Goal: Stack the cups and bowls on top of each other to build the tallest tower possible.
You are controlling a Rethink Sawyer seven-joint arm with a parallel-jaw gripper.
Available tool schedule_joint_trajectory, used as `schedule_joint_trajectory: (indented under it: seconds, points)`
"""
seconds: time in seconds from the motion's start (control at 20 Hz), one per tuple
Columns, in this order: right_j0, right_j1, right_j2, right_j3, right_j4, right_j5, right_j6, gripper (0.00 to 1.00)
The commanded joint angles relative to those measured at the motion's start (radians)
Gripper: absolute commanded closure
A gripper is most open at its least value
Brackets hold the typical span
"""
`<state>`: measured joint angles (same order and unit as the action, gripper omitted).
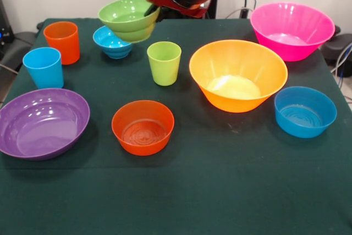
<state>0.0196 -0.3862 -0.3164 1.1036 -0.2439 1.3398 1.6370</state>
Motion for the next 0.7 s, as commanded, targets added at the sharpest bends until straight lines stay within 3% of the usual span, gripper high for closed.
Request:
schedule_joint_trajectory:
  seconds: [0.05, 0.7]
  points:
    - [0.032, 0.039, 0.082, 0.059, 0.027, -0.072, 0.191, 1.00]
    - [0.046, 0.051, 0.086, 0.055, 0.029, -0.068, 0.204, 1.00]
